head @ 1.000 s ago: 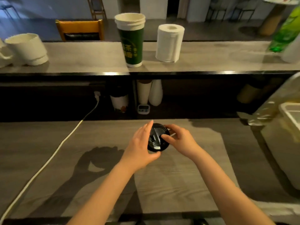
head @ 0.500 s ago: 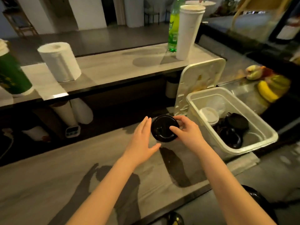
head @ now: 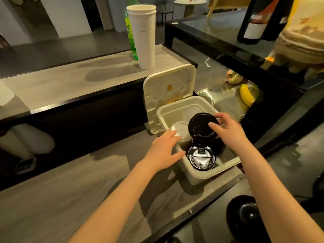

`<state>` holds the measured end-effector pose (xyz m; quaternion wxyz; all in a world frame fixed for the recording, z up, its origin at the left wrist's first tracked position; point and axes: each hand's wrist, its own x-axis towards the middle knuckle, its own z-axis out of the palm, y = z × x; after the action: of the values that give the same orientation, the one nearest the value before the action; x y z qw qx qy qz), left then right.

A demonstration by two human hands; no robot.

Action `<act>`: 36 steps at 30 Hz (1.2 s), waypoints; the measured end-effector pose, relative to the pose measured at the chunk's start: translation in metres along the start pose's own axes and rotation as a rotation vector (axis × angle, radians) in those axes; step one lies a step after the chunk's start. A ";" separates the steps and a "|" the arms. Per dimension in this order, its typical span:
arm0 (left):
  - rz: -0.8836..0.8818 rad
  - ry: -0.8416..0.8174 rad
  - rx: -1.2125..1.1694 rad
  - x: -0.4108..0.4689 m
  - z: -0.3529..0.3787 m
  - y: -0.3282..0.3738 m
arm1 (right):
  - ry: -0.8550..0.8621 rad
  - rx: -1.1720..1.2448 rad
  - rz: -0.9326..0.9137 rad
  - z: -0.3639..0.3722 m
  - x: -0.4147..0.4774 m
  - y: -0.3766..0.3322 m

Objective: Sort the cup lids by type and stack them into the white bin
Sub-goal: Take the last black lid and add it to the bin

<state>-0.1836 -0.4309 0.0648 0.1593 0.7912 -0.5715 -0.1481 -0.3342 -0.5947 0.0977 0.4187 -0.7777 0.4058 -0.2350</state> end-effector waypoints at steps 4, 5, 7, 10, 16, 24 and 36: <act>-0.051 -0.044 0.052 0.018 0.011 0.007 | -0.251 -0.070 0.075 -0.015 -0.002 0.018; -0.060 -0.048 0.073 0.021 0.012 0.007 | -0.314 -0.099 0.090 -0.016 -0.003 0.022; -0.073 -0.055 0.112 0.024 0.012 0.009 | -0.389 -0.214 0.076 -0.011 -0.005 0.030; -0.082 -0.063 0.121 0.029 0.012 0.011 | -0.333 -0.384 -0.038 0.005 -0.008 0.039; -0.107 -0.127 0.183 0.040 0.011 0.017 | -0.187 -0.407 -0.220 0.015 -0.021 0.047; -0.105 -0.128 0.279 0.054 0.006 0.016 | -0.336 -0.403 -0.410 0.012 -0.040 0.053; -0.158 -0.023 0.330 0.040 0.014 0.018 | -0.328 -0.515 -0.181 0.018 -0.028 0.036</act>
<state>-0.1928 -0.4755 0.0582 0.0087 0.8472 -0.5260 -0.0735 -0.3529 -0.5752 0.0572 0.2452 -0.9186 0.3084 -0.0321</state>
